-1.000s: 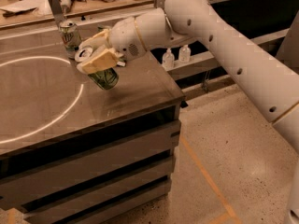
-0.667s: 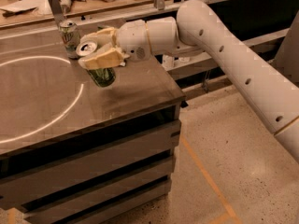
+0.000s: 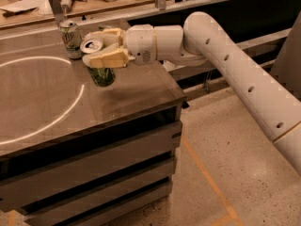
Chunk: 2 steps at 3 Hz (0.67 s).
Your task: Place green can upright
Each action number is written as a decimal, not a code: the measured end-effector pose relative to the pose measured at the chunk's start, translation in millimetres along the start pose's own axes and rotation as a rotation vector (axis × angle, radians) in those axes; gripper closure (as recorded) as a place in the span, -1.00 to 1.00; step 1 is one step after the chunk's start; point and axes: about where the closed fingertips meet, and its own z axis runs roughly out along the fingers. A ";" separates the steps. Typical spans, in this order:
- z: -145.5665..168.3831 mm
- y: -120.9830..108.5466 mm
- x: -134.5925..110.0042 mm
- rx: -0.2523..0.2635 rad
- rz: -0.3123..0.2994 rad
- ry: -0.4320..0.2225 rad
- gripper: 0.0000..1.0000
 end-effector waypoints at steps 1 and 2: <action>1.6 -0.3 9.5 -0.017 0.063 -0.018 0.63; 5.8 1.7 18.1 -0.044 0.115 -0.011 0.16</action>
Offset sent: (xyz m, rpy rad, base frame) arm 0.0028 0.0053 -0.0309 -0.0321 0.1812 0.0649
